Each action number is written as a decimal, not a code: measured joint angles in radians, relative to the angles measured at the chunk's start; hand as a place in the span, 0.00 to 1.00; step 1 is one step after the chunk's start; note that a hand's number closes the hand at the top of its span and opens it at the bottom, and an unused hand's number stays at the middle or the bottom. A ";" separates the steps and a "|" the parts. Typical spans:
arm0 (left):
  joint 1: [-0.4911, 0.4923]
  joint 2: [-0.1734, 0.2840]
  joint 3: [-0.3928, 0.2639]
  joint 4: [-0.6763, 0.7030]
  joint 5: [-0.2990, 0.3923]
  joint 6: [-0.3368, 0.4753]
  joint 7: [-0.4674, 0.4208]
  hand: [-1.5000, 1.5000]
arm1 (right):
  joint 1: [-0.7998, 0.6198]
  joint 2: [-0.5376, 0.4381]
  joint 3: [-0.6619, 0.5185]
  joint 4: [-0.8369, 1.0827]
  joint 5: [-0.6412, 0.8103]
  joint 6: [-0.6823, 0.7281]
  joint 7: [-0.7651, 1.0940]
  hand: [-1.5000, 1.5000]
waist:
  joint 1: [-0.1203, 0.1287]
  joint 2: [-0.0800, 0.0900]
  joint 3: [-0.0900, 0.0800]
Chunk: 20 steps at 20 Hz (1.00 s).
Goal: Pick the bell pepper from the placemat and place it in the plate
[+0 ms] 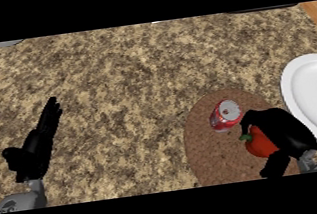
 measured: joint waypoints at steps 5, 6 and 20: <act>0.027 -0.003 0.013 -0.010 -0.003 -0.009 -0.009 0.50 | 0.070 -0.048 -0.077 -0.017 -0.026 -0.035 -0.087 1.00 | -0.013 0.000 0.004; 0.033 0.002 0.023 -0.009 0.000 -0.007 -0.010 0.50 | 0.106 -0.076 -0.129 -0.008 -0.048 -0.054 -0.106 1.00 | -0.028 -0.001 0.006; 0.086 0.011 0.046 -0.027 0.009 -0.010 -0.032 0.50 | 0.386 -0.425 -0.911 0.433 -0.399 -0.214 -0.585 1.00 | -0.067 -0.002 0.016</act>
